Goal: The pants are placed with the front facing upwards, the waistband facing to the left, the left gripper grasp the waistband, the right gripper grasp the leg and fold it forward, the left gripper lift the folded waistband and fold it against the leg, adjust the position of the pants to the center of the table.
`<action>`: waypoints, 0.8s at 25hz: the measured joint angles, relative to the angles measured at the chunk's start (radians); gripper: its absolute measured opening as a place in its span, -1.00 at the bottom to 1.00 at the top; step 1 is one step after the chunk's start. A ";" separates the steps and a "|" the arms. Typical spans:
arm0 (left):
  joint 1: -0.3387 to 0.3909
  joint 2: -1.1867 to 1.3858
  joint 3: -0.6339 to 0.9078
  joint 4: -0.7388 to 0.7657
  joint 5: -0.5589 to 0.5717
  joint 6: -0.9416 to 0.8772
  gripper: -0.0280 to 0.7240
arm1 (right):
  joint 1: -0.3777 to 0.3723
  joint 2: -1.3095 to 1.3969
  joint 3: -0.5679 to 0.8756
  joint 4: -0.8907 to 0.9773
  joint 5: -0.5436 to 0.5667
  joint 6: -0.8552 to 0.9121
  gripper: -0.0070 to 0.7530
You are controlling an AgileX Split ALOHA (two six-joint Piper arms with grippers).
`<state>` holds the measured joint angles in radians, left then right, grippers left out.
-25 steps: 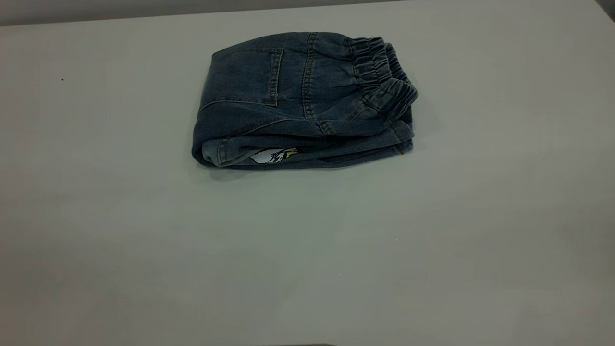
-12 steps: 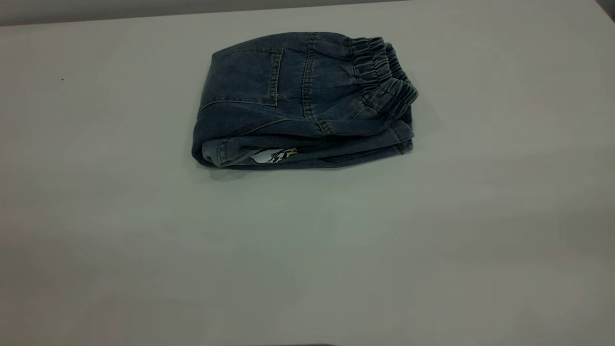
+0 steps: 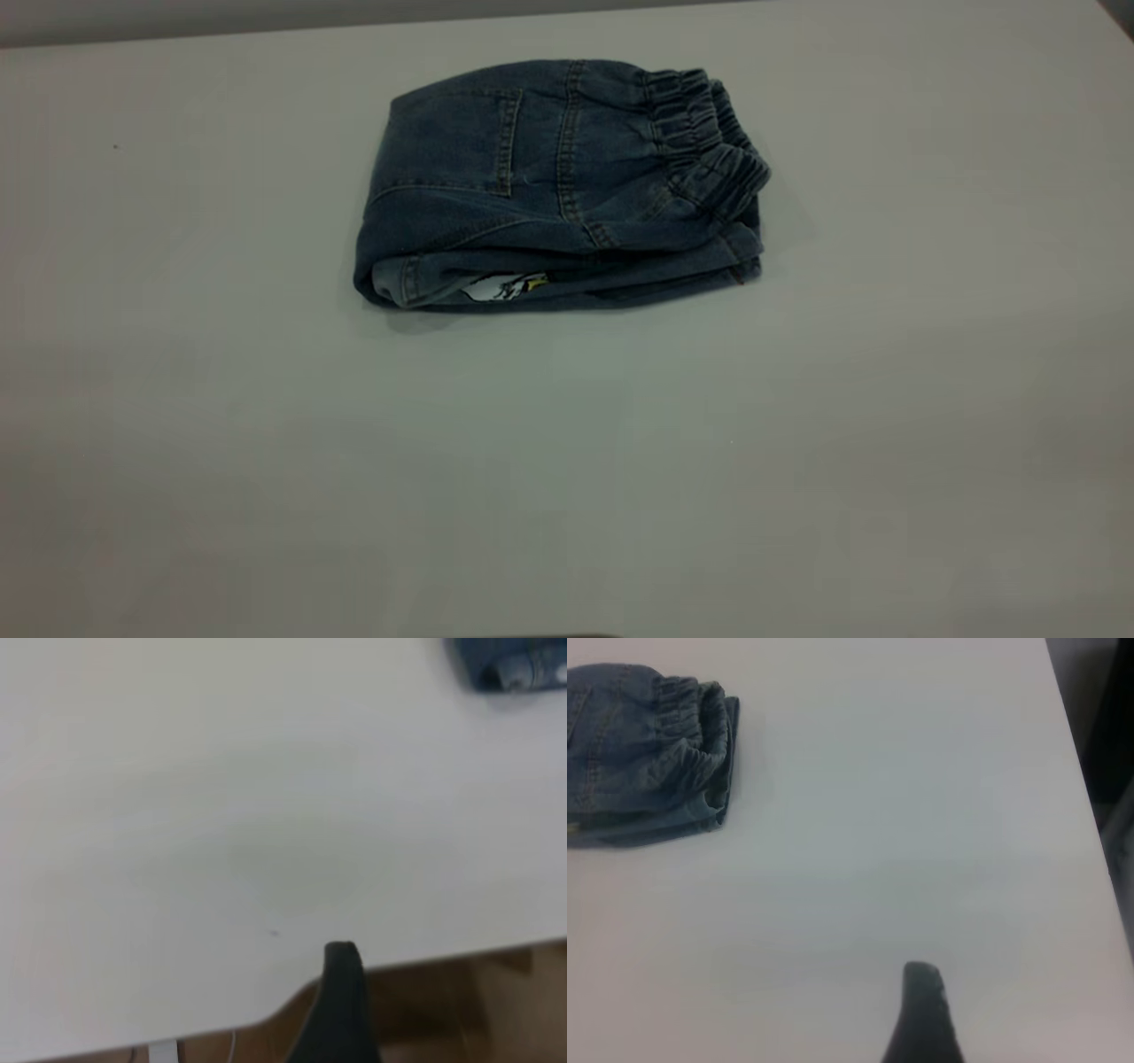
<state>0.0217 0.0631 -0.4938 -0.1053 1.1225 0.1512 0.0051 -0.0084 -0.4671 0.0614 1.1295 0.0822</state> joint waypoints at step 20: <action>0.000 -0.081 0.000 -0.002 0.009 0.001 0.59 | 0.000 -0.002 0.000 0.002 0.000 0.000 0.22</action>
<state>0.0217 -0.0182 -0.4938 -0.1074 1.1314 0.1521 0.0051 -0.0105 -0.4671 0.0636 1.1295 0.0822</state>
